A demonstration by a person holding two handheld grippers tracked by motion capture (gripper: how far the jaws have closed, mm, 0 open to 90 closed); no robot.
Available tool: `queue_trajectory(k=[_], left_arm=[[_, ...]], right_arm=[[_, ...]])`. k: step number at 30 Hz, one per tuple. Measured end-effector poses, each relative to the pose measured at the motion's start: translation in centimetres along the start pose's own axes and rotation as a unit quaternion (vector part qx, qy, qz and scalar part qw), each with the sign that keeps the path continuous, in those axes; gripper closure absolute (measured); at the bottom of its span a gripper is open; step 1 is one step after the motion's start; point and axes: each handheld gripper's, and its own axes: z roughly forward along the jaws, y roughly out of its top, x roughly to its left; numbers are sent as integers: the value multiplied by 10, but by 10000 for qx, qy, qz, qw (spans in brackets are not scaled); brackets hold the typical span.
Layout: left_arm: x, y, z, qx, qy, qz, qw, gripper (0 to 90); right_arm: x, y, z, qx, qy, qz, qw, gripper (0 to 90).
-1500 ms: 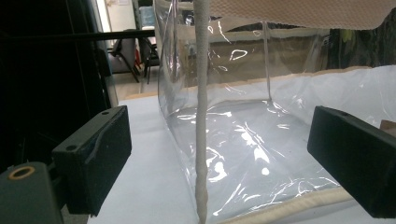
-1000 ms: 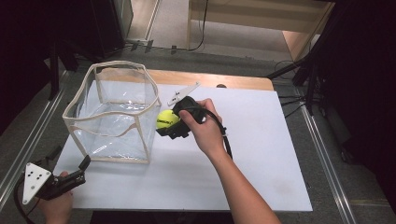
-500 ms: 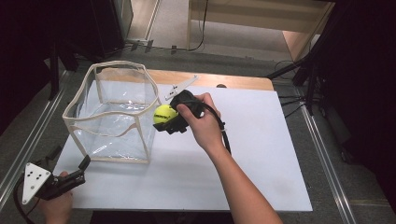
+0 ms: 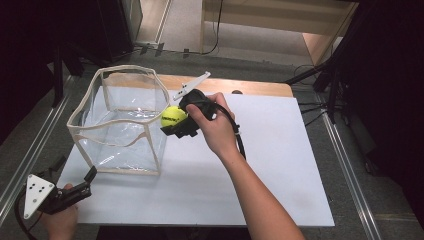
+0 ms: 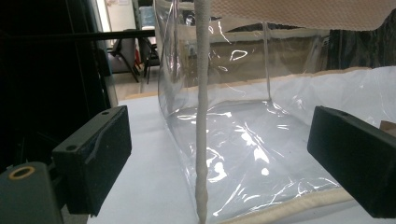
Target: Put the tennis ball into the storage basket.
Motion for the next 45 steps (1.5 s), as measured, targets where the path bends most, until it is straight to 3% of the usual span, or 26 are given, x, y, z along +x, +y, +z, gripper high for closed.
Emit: queue_trajectory(k=[24, 45], left_arm=[[0, 0, 0, -11, 4, -33, 10000, 68], [1, 0, 0, 20, 1, -33, 10000, 68]], right_arm=[[-2, 28, -10, -103, -56, -95, 9999, 236], [-2, 58, -5, -66, -109, -177, 9998, 235]])
